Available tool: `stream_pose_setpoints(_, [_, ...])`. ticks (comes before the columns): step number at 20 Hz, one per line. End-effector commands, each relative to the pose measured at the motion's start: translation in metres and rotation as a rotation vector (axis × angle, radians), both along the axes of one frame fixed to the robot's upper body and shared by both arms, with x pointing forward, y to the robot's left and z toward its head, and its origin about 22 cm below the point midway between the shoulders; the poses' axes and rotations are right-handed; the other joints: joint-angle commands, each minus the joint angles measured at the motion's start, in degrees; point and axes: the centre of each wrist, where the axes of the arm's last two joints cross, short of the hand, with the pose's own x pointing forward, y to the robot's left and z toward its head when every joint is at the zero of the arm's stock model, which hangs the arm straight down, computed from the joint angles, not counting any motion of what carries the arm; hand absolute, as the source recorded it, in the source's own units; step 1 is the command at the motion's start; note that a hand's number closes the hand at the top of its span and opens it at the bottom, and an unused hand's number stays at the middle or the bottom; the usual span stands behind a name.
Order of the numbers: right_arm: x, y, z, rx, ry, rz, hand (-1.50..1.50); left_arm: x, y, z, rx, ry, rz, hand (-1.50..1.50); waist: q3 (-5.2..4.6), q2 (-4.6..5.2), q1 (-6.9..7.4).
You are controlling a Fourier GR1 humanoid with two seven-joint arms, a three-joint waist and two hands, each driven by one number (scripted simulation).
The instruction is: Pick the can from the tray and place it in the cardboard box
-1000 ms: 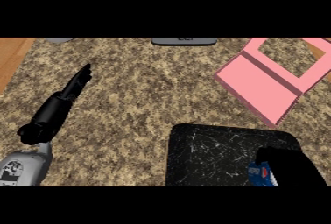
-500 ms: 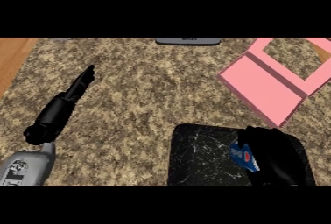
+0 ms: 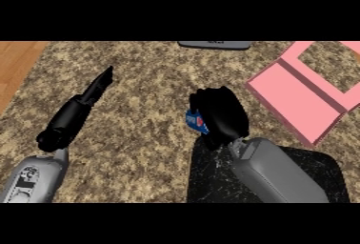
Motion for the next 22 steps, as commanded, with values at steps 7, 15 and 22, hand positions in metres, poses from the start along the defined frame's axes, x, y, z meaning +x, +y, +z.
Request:
stream_pose_setpoints(7, [0.036, 0.046, 0.061, 0.238, -0.222, -0.173, 1.50, -0.003, 0.021, -0.010, 0.016, 0.009, 0.060, 0.00, -0.04, -0.68, -3.34])
stream_pose_setpoints(15, [0.087, -0.026, 0.102, 0.380, -0.294, -0.481, 1.50, -0.020, 0.020, -0.013, -0.011, -0.001, 0.053, 0.00, -0.03, -0.75, -3.17])
stream_pose_setpoints(22, [0.122, -0.089, 0.088, 0.348, -0.311, -0.588, 1.50, -0.007, 0.007, -0.017, -0.004, 0.013, 0.050, 0.00, -0.03, -0.54, -3.45])
